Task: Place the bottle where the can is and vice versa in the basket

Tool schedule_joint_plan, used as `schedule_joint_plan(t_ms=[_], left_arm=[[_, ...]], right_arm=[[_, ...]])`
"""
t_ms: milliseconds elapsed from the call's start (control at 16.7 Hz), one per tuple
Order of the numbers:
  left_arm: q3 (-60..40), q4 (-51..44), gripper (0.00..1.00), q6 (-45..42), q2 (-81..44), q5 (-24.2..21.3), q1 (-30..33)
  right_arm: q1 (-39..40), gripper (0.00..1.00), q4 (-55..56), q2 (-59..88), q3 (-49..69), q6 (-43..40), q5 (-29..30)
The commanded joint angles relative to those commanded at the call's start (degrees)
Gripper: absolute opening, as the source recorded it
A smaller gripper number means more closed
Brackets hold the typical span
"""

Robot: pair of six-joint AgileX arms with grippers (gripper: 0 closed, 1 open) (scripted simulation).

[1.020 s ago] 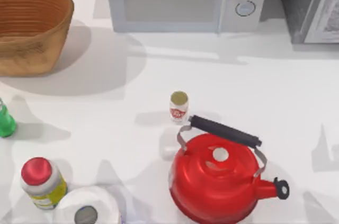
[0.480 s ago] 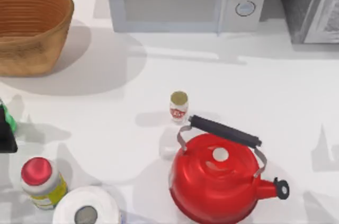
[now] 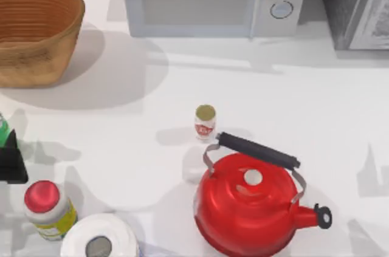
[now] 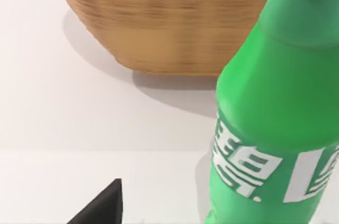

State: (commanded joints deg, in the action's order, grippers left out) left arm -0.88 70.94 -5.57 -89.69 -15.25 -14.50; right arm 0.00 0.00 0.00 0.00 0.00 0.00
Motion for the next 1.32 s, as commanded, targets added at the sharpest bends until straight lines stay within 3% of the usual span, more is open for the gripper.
schedule_joint_plan(t_ms=[660,960,1320], left_arm=[[-11.32,6.29,1.0,1.26,-17.49,3.6,4.39],[-11.85,6.54,1.0,1.33,-18.21,3.79,4.6],[-11.85,6.54,0.55,1.33,-18.21,3.79,4.6]], right_arm=[[0.0,1.0,0.0,0.0,0.0,0.0,0.0],[0.0,1.0,0.0,0.0,0.0,0.0,0.0],[0.0,1.0,0.0,0.0,0.0,0.0,0.0]])
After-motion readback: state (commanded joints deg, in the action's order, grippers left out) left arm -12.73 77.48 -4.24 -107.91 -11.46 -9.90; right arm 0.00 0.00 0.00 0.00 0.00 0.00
